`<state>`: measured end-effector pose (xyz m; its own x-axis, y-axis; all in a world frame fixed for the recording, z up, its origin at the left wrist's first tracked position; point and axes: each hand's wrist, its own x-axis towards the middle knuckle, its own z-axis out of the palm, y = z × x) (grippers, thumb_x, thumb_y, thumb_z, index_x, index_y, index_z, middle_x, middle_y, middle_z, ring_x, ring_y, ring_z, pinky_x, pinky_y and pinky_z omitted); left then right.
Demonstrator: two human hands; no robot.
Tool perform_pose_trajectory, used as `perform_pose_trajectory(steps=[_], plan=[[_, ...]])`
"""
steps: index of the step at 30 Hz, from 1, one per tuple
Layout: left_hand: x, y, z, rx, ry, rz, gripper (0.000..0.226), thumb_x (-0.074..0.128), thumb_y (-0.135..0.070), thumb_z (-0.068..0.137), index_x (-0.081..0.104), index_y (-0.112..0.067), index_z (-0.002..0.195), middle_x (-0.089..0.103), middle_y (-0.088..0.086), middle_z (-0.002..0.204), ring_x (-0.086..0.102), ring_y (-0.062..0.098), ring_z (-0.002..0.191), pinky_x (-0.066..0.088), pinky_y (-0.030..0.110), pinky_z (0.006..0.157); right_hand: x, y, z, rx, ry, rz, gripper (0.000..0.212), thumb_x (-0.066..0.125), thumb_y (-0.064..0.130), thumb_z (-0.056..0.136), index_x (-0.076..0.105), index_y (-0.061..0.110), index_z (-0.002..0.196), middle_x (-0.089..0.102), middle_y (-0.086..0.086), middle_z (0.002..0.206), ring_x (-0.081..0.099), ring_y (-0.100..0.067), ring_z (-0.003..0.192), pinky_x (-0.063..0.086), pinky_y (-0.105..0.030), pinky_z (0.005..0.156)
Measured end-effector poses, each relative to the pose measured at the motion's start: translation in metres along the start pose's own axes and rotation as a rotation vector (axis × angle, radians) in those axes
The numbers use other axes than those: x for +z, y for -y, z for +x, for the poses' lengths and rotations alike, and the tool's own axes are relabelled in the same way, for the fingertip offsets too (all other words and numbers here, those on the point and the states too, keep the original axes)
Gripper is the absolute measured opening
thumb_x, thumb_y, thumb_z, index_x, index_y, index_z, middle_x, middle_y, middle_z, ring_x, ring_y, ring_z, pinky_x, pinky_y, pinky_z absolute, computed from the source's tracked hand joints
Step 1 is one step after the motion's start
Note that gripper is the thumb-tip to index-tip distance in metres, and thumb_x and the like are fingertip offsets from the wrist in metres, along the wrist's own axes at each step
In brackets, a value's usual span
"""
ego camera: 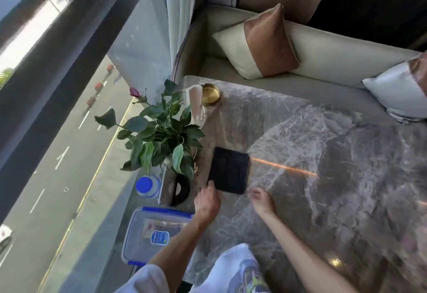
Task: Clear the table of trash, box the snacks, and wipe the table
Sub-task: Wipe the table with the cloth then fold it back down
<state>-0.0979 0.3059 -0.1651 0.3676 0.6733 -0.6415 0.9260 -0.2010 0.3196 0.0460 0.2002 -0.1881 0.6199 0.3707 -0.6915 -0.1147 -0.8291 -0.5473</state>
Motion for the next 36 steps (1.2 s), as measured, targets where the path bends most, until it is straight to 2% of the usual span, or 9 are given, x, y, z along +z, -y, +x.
perform_pose_trajectory(steps=[6, 12, 16, 20, 24, 27, 29, 32, 36], plan=[[-0.001, 0.003, 0.034, -0.297, -0.011, -0.427, 0.039, 0.048, -0.031, 0.098, 0.052, -0.001, 0.122, 0.059, 0.021, 0.127, 0.057, 0.038, 0.119, 0.047, 0.042, 0.096, 0.019, 0.019, 0.012, 0.233, 0.009, 0.167, 0.026, 0.061, 0.011, 0.093, 0.063, -0.004, 0.115, 0.058, -0.018, 0.086, 0.051, -0.019, 0.057, 0.042, -0.028, 0.052], [0.001, 0.009, 0.05, -0.266, 0.0, -0.436, 0.029, 0.053, -0.023, 0.095, 0.06, 0.003, 0.107, 0.065, 0.024, 0.116, 0.061, 0.038, 0.112, 0.047, 0.037, 0.085, 0.036, 0.031, 0.022, 0.221, -0.007, 0.024, 0.02, 0.065, 0.018, 0.09, 0.058, 0.01, 0.106, 0.058, -0.016, 0.092, 0.053, -0.022, 0.084, 0.052, -0.045, 0.087], [-0.002, 0.013, 0.046, -0.205, -0.021, -0.391, 0.023, 0.053, -0.021, 0.091, 0.062, 0.0, 0.089, 0.067, 0.022, 0.095, 0.065, 0.038, 0.1, 0.037, 0.029, 0.067, 0.034, 0.033, 0.019, 0.191, 0.003, -0.059, 0.008, 0.06, 0.018, 0.09, 0.053, 0.015, 0.09, 0.059, -0.014, 0.087, 0.055, -0.023, 0.08, 0.053, -0.044, 0.085], [-0.004, 0.01, 0.039, -0.223, -0.006, -0.327, 0.032, 0.049, -0.022, 0.091, 0.065, 0.005, 0.099, 0.069, 0.024, 0.105, 0.065, 0.038, 0.099, 0.049, 0.036, 0.075, 0.028, 0.029, 0.014, 0.156, 0.046, -0.19, 0.017, 0.059, 0.026, 0.089, 0.053, 0.019, 0.074, 0.062, -0.01, 0.083, 0.068, -0.029, 0.084, 0.054, -0.038, 0.079], [-0.005, -0.001, 0.032, -0.203, -0.023, -0.141, 0.037, 0.046, -0.019, 0.094, 0.045, 0.002, 0.125, 0.054, 0.022, 0.127, 0.06, 0.036, 0.113, 0.049, 0.038, 0.089, 0.025, 0.026, 0.016, 0.086, -0.022, -0.355, 0.022, 0.06, 0.034, 0.091, 0.056, 0.019, 0.107, 0.063, -0.004, 0.112, 0.063, -0.027, 0.106, 0.046, -0.032, 0.081], [-0.003, -0.013, 0.029, -0.021, -0.165, 0.095, 0.036, 0.046, -0.014, 0.092, 0.037, -0.011, 0.127, 0.045, 0.014, 0.128, 0.056, 0.028, 0.112, 0.05, 0.035, 0.091, 0.021, 0.028, 0.016, -0.223, -0.14, -0.524, 0.05, 0.06, 0.031, 0.092, 0.042, 0.025, 0.138, 0.047, -0.001, 0.136, 0.052, -0.022, 0.125, 0.047, -0.034, 0.091], [0.0, -0.023, 0.03, 0.129, -0.171, 0.168, 0.046, 0.046, -0.015, 0.09, 0.035, -0.017, 0.135, 0.042, 0.011, 0.132, 0.05, 0.029, 0.116, 0.047, 0.037, 0.096, 0.018, 0.032, 0.02, -0.419, -0.049, -0.69, 0.07, 0.06, 0.027, 0.092, 0.023, 0.03, 0.152, 0.026, 0.001, 0.156, 0.033, -0.022, 0.141, 0.041, -0.034, 0.107], [0.006, -0.033, 0.035, 0.231, -0.053, 0.226, 0.062, 0.045, -0.019, 0.093, 0.02, -0.024, 0.15, 0.022, 0.014, 0.154, 0.027, 0.033, 0.141, 0.033, 0.044, 0.112, 0.014, 0.037, 0.03, -0.532, 0.107, -0.914, 0.083, 0.061, 0.027, 0.092, 0.007, 0.031, 0.156, 0.001, 0.007, 0.165, 0.004, -0.023, 0.152, 0.031, -0.042, 0.116], [0.02, -0.025, 0.04, 0.225, 0.105, 0.262, 0.07, 0.043, -0.028, 0.096, 0.006, -0.029, 0.155, -0.009, 0.014, 0.163, -0.008, 0.034, 0.151, 0.01, 0.052, 0.122, 0.007, 0.039, 0.043, -0.523, 0.189, -1.078, 0.089, 0.062, 0.036, 0.091, 0.002, 0.032, 0.156, -0.006, 0.01, 0.165, -0.009, -0.025, 0.153, 0.02, -0.048, 0.121]])
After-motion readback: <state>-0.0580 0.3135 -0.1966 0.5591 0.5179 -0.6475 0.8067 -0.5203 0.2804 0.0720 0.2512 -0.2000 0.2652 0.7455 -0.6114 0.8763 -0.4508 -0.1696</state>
